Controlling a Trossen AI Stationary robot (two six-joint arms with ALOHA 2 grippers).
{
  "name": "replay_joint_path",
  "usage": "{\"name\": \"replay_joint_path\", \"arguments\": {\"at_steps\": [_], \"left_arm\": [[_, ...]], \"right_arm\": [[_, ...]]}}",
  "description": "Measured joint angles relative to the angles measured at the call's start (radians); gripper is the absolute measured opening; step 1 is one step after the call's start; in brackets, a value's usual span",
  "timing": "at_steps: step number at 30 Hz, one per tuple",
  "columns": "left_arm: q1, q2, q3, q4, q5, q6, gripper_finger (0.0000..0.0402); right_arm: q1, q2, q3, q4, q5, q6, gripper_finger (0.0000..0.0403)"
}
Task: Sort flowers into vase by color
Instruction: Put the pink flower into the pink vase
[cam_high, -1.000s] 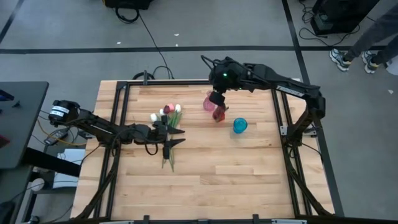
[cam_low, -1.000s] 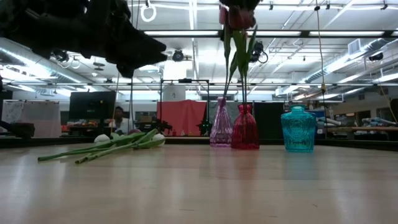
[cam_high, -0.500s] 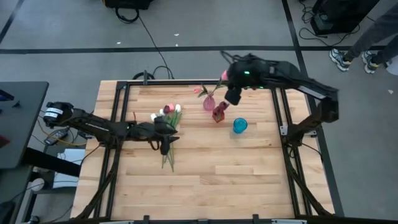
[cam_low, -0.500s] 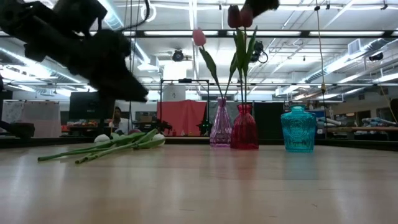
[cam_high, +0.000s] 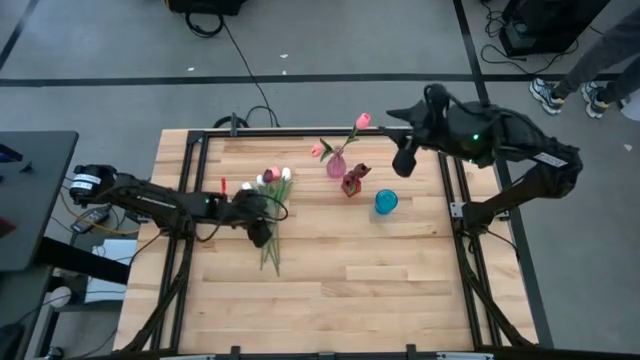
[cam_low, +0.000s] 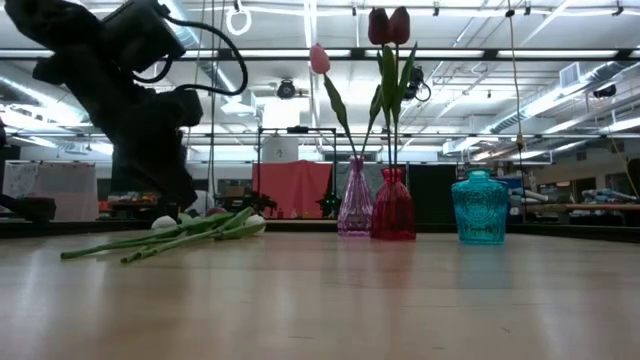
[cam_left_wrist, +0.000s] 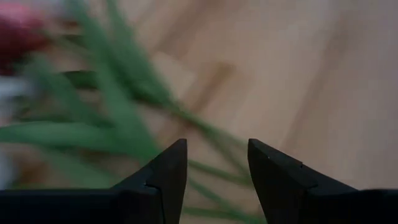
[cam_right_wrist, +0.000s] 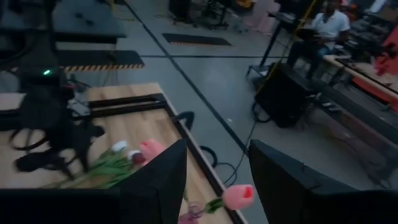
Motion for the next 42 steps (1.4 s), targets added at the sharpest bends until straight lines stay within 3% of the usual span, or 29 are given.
{"name": "replay_joint_path", "arguments": {"at_steps": [3,11,17,22,38,42], "left_arm": [[0.009,0.0,0.003,-0.024,-0.049,-0.003,0.0174],[0.021,0.015,0.004,0.081,-0.026,-0.081,0.017],[0.021,0.135,0.005,0.153,0.058,-0.083,0.0151],[0.024,0.213,0.009,0.153,-0.011,-0.086,0.0141],[0.117,0.387,0.052,0.274,-0.032,-0.006,0.0139],[0.117,0.39,0.051,0.285,-0.038,0.039,0.0108]], "right_arm": [[0.036,0.018,0.0,-0.009,0.017,0.005,0.0184],[0.079,0.083,-0.001,-0.051,0.163,-0.024,0.0184],[0.079,0.089,-0.001,-0.042,0.161,-0.035,0.0184],[0.079,0.085,-0.001,-0.038,0.158,-0.036,0.0184],[0.079,0.086,-0.001,-0.042,0.129,-0.021,0.0184],[0.079,0.086,-0.001,-0.052,0.121,-0.021,0.0184]]}}
